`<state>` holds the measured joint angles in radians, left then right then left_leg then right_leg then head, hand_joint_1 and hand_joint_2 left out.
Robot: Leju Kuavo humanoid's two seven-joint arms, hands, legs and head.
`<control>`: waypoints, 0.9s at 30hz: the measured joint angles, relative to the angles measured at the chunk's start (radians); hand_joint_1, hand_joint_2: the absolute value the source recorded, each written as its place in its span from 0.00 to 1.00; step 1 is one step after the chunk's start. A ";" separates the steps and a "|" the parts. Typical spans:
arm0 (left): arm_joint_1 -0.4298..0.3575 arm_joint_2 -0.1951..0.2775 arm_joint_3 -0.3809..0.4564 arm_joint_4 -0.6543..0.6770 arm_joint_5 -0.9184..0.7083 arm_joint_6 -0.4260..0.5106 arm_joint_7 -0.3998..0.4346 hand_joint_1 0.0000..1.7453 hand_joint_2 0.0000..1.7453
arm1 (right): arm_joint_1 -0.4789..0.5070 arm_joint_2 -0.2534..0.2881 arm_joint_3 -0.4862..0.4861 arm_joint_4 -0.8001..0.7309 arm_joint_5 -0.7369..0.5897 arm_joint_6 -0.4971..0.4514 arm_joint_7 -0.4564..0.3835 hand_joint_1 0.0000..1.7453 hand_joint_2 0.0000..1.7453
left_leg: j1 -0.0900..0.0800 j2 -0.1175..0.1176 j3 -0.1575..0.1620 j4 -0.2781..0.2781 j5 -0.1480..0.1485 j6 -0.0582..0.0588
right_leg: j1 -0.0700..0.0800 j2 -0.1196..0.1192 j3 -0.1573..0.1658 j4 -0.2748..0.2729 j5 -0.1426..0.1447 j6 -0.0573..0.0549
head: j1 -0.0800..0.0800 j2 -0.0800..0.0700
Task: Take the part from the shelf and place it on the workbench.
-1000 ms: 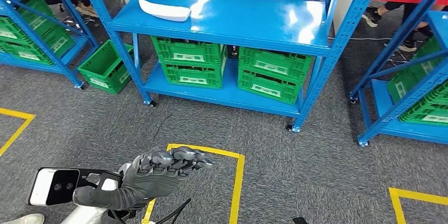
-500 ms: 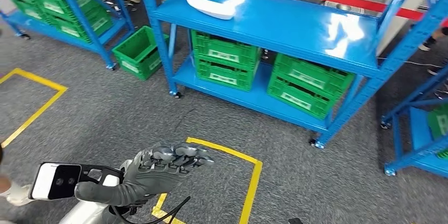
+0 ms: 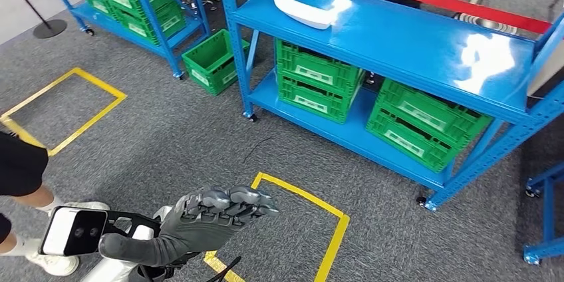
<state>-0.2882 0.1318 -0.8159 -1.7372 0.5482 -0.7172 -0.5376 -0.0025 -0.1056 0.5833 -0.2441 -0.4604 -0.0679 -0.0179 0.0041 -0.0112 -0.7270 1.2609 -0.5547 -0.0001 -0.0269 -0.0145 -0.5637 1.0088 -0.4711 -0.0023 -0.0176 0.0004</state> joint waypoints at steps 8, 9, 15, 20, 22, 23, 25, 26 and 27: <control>0.013 0.001 0.007 -0.019 0.007 -0.006 0.023 0.00 0.00 | -0.007 0.013 -0.002 0.004 -0.018 -0.013 0.000 0.00 0.00 | -0.013 0.031 0.122 -0.249 0.120 0.043 | 0.012 -0.035 0.013 -0.005 -0.012 0.012 | 0.005 0.000; 0.017 0.002 0.011 -0.021 0.004 -0.006 0.025 0.00 0.00 | -0.010 0.014 -0.002 0.004 -0.014 -0.016 0.007 0.00 0.00 | -0.016 0.030 0.123 -0.255 0.121 0.047 | 0.012 -0.037 0.015 -0.009 -0.011 0.017 | 0.004 0.000; 0.039 0.007 0.033 -0.033 -0.012 -0.014 0.022 0.00 0.00 | -0.028 0.020 0.002 0.002 0.000 -0.026 0.042 0.00 0.00 | -0.004 0.010 0.157 -0.304 0.143 0.059 | 0.010 0.007 -0.100 0.217 -0.104 0.014 | 0.008 0.000; 0.052 0.010 0.037 -0.033 -0.013 -0.017 0.020 0.00 0.00 | -0.035 0.019 0.007 0.002 0.005 -0.033 0.050 0.00 0.00 | -0.001 -0.020 0.160 -0.290 0.127 0.042 | -0.007 0.011 -0.066 0.095 -0.022 0.061 | 0.009 0.000; 0.058 0.013 0.045 -0.032 -0.011 -0.024 0.015 0.00 0.00 | -0.047 0.022 0.011 0.000 0.009 -0.044 0.061 0.00 0.00 | -0.004 -0.025 0.157 -0.275 0.110 0.028 | -0.009 0.012 -0.022 0.006 0.008 0.056 | 0.009 0.000; 0.060 0.015 0.050 -0.031 -0.009 -0.029 0.012 0.00 0.00 | -0.053 0.023 0.014 -0.002 0.010 -0.048 0.068 0.00 0.00 | -0.005 -0.025 0.156 -0.271 0.103 0.023 | -0.006 0.013 -0.017 -0.001 0.007 0.045 | 0.009 0.000; 0.062 0.017 0.057 -0.025 -0.005 -0.037 0.006 0.00 0.00 | -0.061 0.027 0.017 -0.005 0.010 -0.054 0.078 0.00 0.00 | 0.000 -0.024 0.157 -0.267 0.094 0.014 | -0.004 0.013 -0.010 -0.002 0.004 0.026 | 0.009 0.000; 0.061 0.019 0.059 -0.022 -0.003 -0.040 0.004 0.00 0.00 | -0.064 0.028 0.018 -0.006 0.010 -0.055 0.081 0.00 0.00 | 0.003 -0.020 0.155 -0.256 0.088 0.010 | -0.005 0.013 -0.004 -0.003 0.001 0.018 | 0.008 0.000; 0.061 0.020 0.061 -0.019 -0.002 -0.041 0.002 0.00 0.00 | -0.065 0.029 0.018 -0.007 0.010 -0.055 0.082 0.00 0.00 | 0.005 -0.014 0.144 -0.229 0.076 0.005 | -0.006 0.013 0.004 -0.003 -0.003 0.011 | 0.007 0.000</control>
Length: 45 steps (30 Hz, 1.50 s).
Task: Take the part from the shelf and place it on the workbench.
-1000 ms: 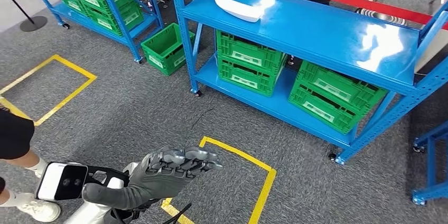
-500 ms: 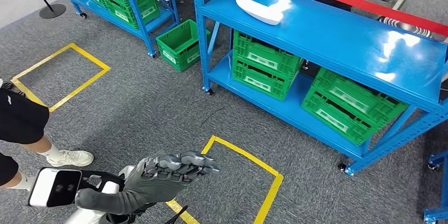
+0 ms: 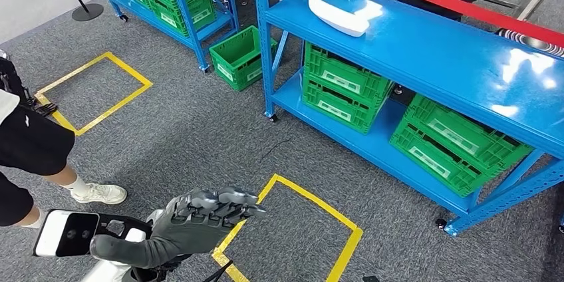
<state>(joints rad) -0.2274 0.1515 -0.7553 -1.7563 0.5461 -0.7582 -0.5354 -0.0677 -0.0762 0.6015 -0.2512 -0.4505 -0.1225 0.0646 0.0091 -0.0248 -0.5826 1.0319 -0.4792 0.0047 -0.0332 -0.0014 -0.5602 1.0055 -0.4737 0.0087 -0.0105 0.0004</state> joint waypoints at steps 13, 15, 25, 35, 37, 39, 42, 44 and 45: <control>-0.008 0.010 0.003 0.027 0.012 -0.001 -0.007 0.00 0.00 | 0.000 0.009 0.005 -0.002 -0.002 0.003 0.003 0.00 0.00 | -0.034 0.025 -0.053 -0.041 0.092 0.070 | 0.015 -0.006 0.112 -0.021 -0.068 0.018 | -0.004 0.000; -0.012 0.010 0.001 0.027 0.018 0.001 -0.010 0.00 0.00 | 0.002 0.010 0.005 -0.002 -0.006 0.006 0.000 0.00 0.00 | -0.031 0.021 -0.014 -0.067 0.085 0.078 | 0.015 -0.006 0.099 0.029 -0.058 0.032 | -0.004 0.000; -0.022 0.009 -0.015 0.039 0.026 0.022 -0.025 0.00 0.00 | 0.008 -0.009 0.005 -0.001 -0.012 0.005 -0.012 0.00 0.00 | -0.028 0.003 0.123 -0.076 -0.032 0.048 | 0.001 -0.003 -0.087 0.026 0.026 0.058 | 0.000 0.000; -0.034 0.008 -0.027 0.046 0.011 0.023 -0.046 0.00 0.00 | 0.003 -0.013 0.005 -0.002 -0.020 0.001 -0.020 0.00 0.00 | -0.004 0.013 -0.101 0.270 -0.112 -0.002 | 0.002 0.004 0.007 -0.012 0.019 -0.015 | -0.003 0.000; -0.034 0.009 -0.028 0.047 0.011 0.023 -0.047 0.00 0.00 | 0.006 -0.013 0.005 -0.002 -0.023 0.001 -0.023 0.00 0.00 | -0.001 0.016 -0.133 0.256 -0.143 -0.006 | 0.002 0.006 0.032 -0.012 -0.001 -0.014 | -0.003 0.000; -0.034 0.010 -0.029 0.048 0.011 0.023 -0.049 0.00 0.00 | 0.008 -0.011 0.005 -0.002 -0.026 0.001 -0.026 0.00 0.00 | 0.002 0.021 -0.131 0.160 -0.090 -0.004 | 0.002 0.008 0.064 -0.013 -0.026 -0.009 | -0.003 0.000; -0.034 0.012 -0.029 0.048 0.010 0.023 -0.050 0.00 0.00 | 0.007 -0.010 0.005 -0.002 -0.028 0.000 -0.031 0.00 0.00 | -0.003 0.028 -0.099 0.001 0.070 0.013 | 0.008 0.009 0.093 -0.021 -0.060 0.005 | -0.003 0.000; -0.035 0.012 -0.029 0.047 0.010 0.025 -0.051 0.00 0.00 | 0.007 -0.011 0.005 -0.002 -0.029 -0.001 -0.035 0.00 0.00 | -0.006 0.024 -0.085 -0.027 0.092 0.027 | 0.012 0.009 0.110 -0.020 -0.061 0.023 | -0.003 0.000; -0.035 0.012 -0.029 0.046 0.009 0.025 -0.052 0.00 0.00 | 0.008 -0.012 0.005 -0.002 -0.029 -0.002 -0.037 0.00 0.00 | -0.006 0.022 -0.073 -0.034 0.095 0.035 | 0.012 0.008 0.114 -0.013 -0.057 0.030 | -0.003 0.000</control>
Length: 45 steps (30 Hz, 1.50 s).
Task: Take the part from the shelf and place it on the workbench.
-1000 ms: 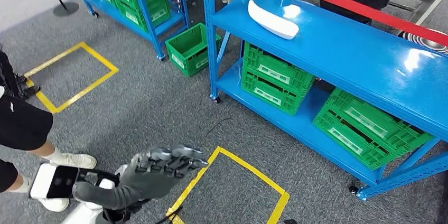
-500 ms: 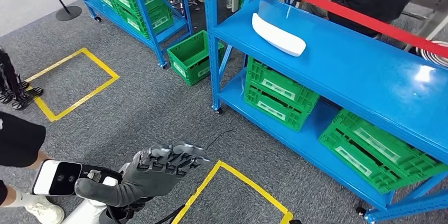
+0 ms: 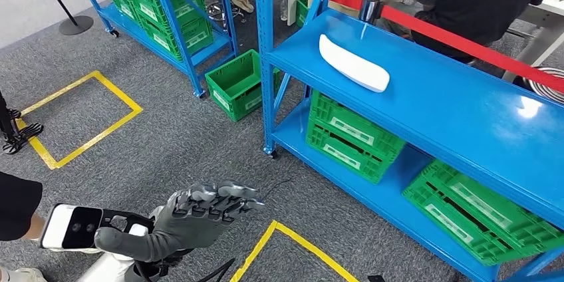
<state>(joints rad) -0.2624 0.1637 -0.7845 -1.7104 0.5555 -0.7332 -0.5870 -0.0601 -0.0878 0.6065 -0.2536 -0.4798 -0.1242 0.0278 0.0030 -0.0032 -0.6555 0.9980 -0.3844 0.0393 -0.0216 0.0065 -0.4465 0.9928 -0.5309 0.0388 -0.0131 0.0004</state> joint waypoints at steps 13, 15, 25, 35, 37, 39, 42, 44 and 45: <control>0.002 0.000 -0.002 0.002 -0.001 -0.008 0.000 0.00 0.00 | 0.008 -0.007 0.000 0.003 -0.007 -0.004 -0.006 0.00 0.00 | -0.034 -0.024 0.141 -0.005 -0.104 0.030 | 0.023 -0.001 -0.175 0.007 0.094 -0.015 | 0.002 0.000; 0.002 0.000 -0.001 0.002 -0.001 -0.008 0.000 0.00 0.00 | 0.008 -0.007 0.000 0.003 -0.008 -0.004 -0.008 0.00 0.00 | -0.035 -0.026 0.150 0.004 -0.112 0.021 | 0.020 0.001 -0.156 -0.006 0.102 -0.036 | 0.001 0.000; 0.003 0.003 0.000 0.000 -0.002 -0.008 0.000 0.00 0.00 | 0.010 -0.004 0.000 0.003 -0.013 -0.002 -0.010 0.00 0.00 | 0.009 -0.001 -0.064 0.168 -0.146 -0.038 | -0.003 0.007 -0.023 -0.017 0.020 -0.041 | -0.004 0.000; -0.001 -0.002 0.000 0.000 -0.008 -0.009 0.002 0.00 0.00 | 0.002 0.000 -0.001 0.003 -0.037 0.008 -0.010 0.00 0.00 | 0.000 0.012 -0.007 -0.001 0.029 0.013 | 0.001 0.005 -0.087 0.168 -0.119 -0.011 | -0.002 0.000; 0.000 -0.002 -0.001 0.000 -0.008 -0.009 0.003 0.00 0.00 | 0.004 0.000 -0.001 0.003 -0.040 0.010 -0.010 0.00 0.00 | -0.008 0.018 0.002 -0.001 0.015 0.019 | 0.001 0.004 -0.177 0.277 -0.134 -0.007 | -0.002 0.000; 0.000 -0.003 -0.001 0.001 -0.008 -0.009 0.003 0.00 0.00 | 0.007 -0.001 -0.002 0.003 -0.041 0.010 -0.009 0.00 0.00 | -0.013 0.024 0.019 0.000 0.000 0.019 | 0.002 -0.001 -0.196 0.238 -0.079 0.009 | -0.002 0.000; 0.000 -0.004 -0.001 0.002 -0.008 -0.009 0.004 0.00 0.00 | 0.004 -0.002 -0.002 0.003 -0.043 0.011 -0.009 0.00 0.00 | -0.022 0.041 0.044 0.005 -0.023 0.012 | 0.010 -0.053 -0.146 0.052 0.044 0.010 | -0.002 0.000; -0.001 -0.004 -0.001 0.002 -0.007 -0.009 0.005 0.00 0.00 | 0.001 -0.002 -0.002 0.003 -0.047 0.011 -0.010 0.00 0.00 | -0.027 0.055 0.051 0.009 -0.034 0.004 | 0.014 -0.064 -0.136 0.015 0.072 -0.011 | -0.002 0.000; -0.002 -0.004 -0.001 0.003 -0.006 -0.009 0.005 0.00 0.00 | 0.000 -0.002 -0.002 0.003 -0.048 0.012 -0.011 0.00 0.00 | -0.028 0.063 0.052 0.010 -0.038 0.000 | 0.014 -0.051 -0.134 0.013 0.074 -0.019 | -0.002 0.000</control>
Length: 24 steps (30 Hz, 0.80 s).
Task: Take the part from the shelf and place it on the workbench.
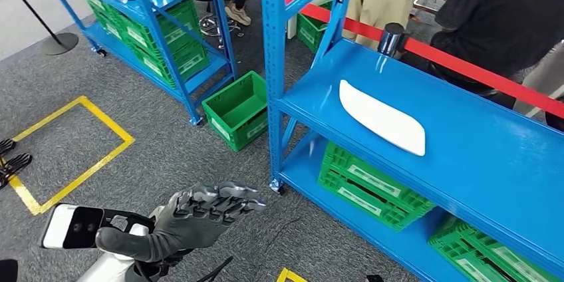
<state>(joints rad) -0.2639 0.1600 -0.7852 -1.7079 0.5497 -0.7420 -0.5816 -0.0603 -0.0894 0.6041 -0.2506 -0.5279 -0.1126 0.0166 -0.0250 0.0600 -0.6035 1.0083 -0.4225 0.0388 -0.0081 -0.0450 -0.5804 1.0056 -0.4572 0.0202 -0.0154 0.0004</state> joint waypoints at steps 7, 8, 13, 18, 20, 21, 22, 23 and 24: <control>-0.001 0.003 0.001 0.001 0.004 0.000 0.000 0.00 0.00 | 0.000 0.001 -0.001 0.000 -0.003 0.001 -0.002 0.00 0.00 | 0.025 -0.051 -0.127 0.282 -0.137 -0.042 | -0.015 0.081 0.015 -0.004 0.002 -0.020 | -0.001 0.000; -0.001 0.004 0.000 0.001 0.004 0.000 0.000 0.00 0.00 | 0.001 0.001 -0.001 0.000 -0.004 0.001 -0.003 0.00 0.00 | 0.027 -0.052 -0.139 0.299 -0.133 -0.043 | -0.015 0.092 0.016 -0.004 0.002 -0.020 | -0.001 0.000; -0.003 0.004 0.001 0.001 0.004 0.000 0.000 0.00 0.00 | 0.000 0.003 -0.001 0.000 -0.008 0.001 -0.008 0.00 0.00 | 0.032 -0.108 -0.036 0.066 -0.003 -0.025 | -0.015 0.147 0.023 -0.005 -0.002 -0.017 | 0.000 0.000; -0.008 0.003 0.001 0.001 0.005 0.000 -0.002 0.00 0.00 | 0.006 0.007 -0.002 0.000 -0.011 0.003 -0.012 0.00 0.00 | 0.031 -0.103 0.009 -0.017 0.004 -0.001 | -0.017 0.160 0.006 -0.006 -0.001 0.006 | -0.001 0.000; -0.009 0.002 0.000 0.000 0.005 0.000 -0.002 0.00 0.00 | 0.006 0.007 -0.002 0.000 -0.011 0.005 -0.013 0.00 0.00 | 0.034 -0.080 0.024 -0.038 0.009 0.005 | -0.011 0.103 -0.026 0.056 -0.030 0.005 | 0.002 0.000; -0.009 0.002 0.000 0.001 0.005 0.000 -0.002 0.00 0.00 | 0.005 0.007 -0.002 0.000 -0.011 0.006 -0.013 0.00 0.00 | 0.033 -0.068 0.027 -0.042 0.009 0.007 | -0.010 0.077 -0.059 0.119 -0.055 0.002 | 0.003 0.000; -0.009 0.002 0.000 0.002 0.005 0.001 -0.002 0.00 0.00 | 0.003 0.007 -0.002 0.000 -0.011 0.006 -0.013 0.00 0.00 | 0.033 -0.056 0.027 -0.042 0.009 0.008 | -0.010 0.066 -0.100 0.194 -0.082 -0.001 | 0.003 0.000; -0.008 0.003 -0.001 0.002 0.005 0.001 -0.002 0.00 0.00 | 0.002 0.007 -0.002 0.000 -0.011 0.008 -0.013 0.00 0.00 | 0.032 -0.043 0.027 -0.042 0.008 0.009 | -0.011 0.061 -0.137 0.259 -0.101 -0.001 | 0.003 0.000; -0.007 0.003 -0.001 0.003 0.005 0.001 -0.002 0.00 0.00 | 0.003 0.007 -0.002 0.000 -0.011 0.009 -0.013 0.00 0.00 | 0.033 -0.031 0.027 -0.042 0.007 0.008 | -0.013 0.058 -0.160 0.296 -0.107 0.004 | 0.004 0.000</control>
<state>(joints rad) -0.2710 0.1632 -0.7861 -1.7047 0.5545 -0.7412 -0.5836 -0.0578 -0.0826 0.6016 -0.2503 -0.5390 -0.1034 0.0034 0.0076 0.0287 -0.5767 0.9662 -0.4153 0.0472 -0.0213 0.0131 -0.7408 1.3018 -0.5639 0.0238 -0.0119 0.0004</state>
